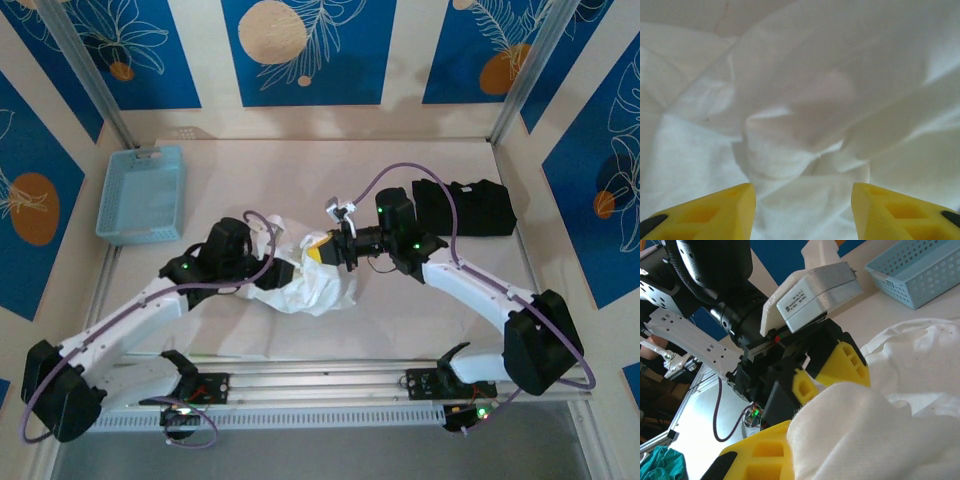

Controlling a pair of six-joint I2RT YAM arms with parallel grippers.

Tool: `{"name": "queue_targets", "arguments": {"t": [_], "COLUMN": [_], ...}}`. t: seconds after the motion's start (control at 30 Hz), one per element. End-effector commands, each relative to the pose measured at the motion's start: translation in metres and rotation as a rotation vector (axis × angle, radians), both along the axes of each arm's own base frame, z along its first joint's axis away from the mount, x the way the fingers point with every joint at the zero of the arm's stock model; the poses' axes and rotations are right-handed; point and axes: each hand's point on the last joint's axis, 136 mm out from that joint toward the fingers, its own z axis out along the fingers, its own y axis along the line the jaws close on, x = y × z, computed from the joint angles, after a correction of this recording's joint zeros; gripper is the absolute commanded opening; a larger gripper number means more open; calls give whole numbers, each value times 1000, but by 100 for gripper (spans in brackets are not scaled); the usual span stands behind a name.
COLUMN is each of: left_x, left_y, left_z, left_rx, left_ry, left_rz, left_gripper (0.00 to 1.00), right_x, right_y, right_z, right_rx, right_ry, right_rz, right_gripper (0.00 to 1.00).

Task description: Fold the inside-out t-shirt

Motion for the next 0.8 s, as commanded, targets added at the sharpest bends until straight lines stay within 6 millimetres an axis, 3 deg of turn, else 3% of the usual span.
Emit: {"name": "queue_targets", "arguments": {"t": [0.0,0.3,0.47,0.63,0.77], "left_x": [12,13,11,-7,-34], "left_y": [-12,-24,-10,-4,-6], "left_z": [6,7,24,68,110], "left_rx": [-15,-56,-61,-177,-288], "left_ry": [-68,-104,-180,-303,-430], "left_rz": [-27,-83,-53,-110,-231], "left_gripper": [41,0,0,0,0], "right_x": [3,2,6,10,13], "right_y": [0,-9,-23,-43,-56], "right_z": [10,13,13,8,10], "right_rx": [9,-5,-55,-127,-163], "right_ry": [-8,-33,-45,-50,-38], "right_rz": [-12,-52,-111,-188,-250], "right_gripper": [0,0,0,0,0]}}
